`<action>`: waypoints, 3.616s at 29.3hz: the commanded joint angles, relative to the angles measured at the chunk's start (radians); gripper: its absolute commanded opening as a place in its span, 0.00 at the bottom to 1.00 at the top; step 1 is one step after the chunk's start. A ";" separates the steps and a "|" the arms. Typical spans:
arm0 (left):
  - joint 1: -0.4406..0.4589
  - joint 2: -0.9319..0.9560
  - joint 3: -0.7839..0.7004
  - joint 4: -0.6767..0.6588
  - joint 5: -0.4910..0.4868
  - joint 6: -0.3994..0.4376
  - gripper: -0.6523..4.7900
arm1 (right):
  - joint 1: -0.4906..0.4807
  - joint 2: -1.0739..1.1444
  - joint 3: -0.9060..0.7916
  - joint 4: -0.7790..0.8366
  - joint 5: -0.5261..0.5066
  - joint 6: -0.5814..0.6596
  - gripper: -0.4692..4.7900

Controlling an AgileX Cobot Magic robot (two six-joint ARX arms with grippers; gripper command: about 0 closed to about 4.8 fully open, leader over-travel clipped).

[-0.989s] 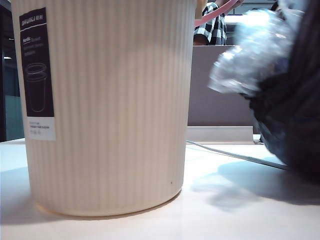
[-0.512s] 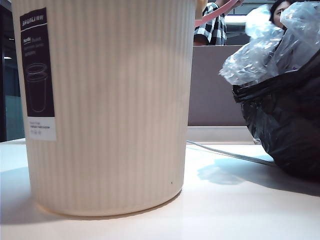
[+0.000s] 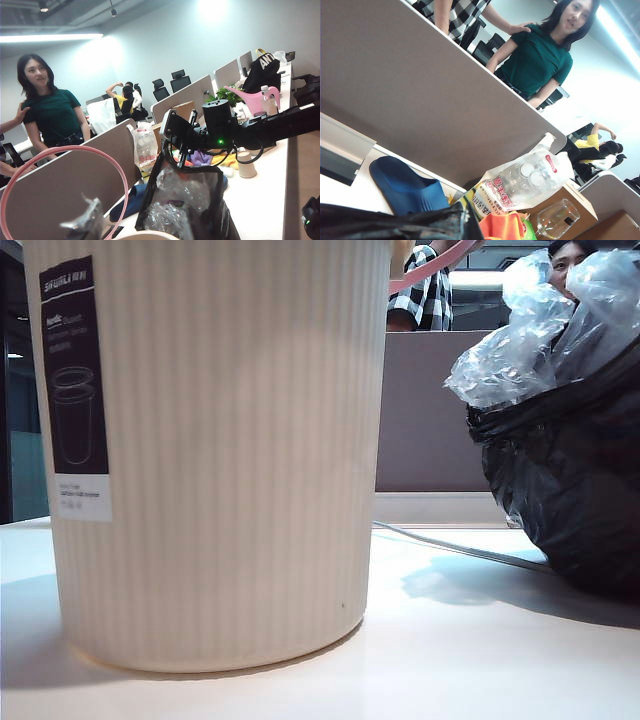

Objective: Open the ring lid of the trash can, pull out the black garbage bag inside, and place it on the table.

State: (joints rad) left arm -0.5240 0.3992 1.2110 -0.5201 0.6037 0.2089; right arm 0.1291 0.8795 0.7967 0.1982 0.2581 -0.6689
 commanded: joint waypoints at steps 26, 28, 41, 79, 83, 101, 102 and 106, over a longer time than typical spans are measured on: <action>0.001 -0.002 0.002 -0.020 0.003 0.001 0.51 | 0.000 -0.022 -0.007 -0.023 0.137 0.011 0.47; 0.001 -0.003 0.002 -0.024 0.003 0.002 0.51 | 0.000 -0.034 -0.007 -0.024 0.137 0.011 0.49; 0.001 -0.030 0.002 -0.041 0.003 0.020 0.51 | 0.000 -0.139 -0.007 -0.126 0.145 0.014 0.49; 0.001 -0.143 -0.048 -0.248 -0.135 0.019 0.50 | -0.003 -0.857 -0.010 -0.857 -0.092 0.360 0.58; 0.001 -0.211 -0.090 -0.249 -0.203 -0.029 0.50 | -0.003 -0.872 0.008 -0.890 -0.290 0.468 0.55; 0.003 -0.395 -0.418 -0.134 -0.233 -0.202 0.50 | 0.002 -0.875 -0.220 -0.759 -0.723 0.784 0.46; 0.003 -0.396 -0.441 -0.113 -0.233 -0.210 0.50 | 0.003 -0.875 -0.234 -0.753 -0.731 0.801 0.46; 0.003 -0.396 -0.537 -0.034 -0.233 -0.277 0.50 | 0.003 -0.875 -0.298 -0.694 -0.772 0.890 0.46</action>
State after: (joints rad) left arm -0.5213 0.0029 0.6971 -0.6006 0.3672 -0.0265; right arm 0.1307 0.0048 0.5076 -0.5423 -0.4911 0.1776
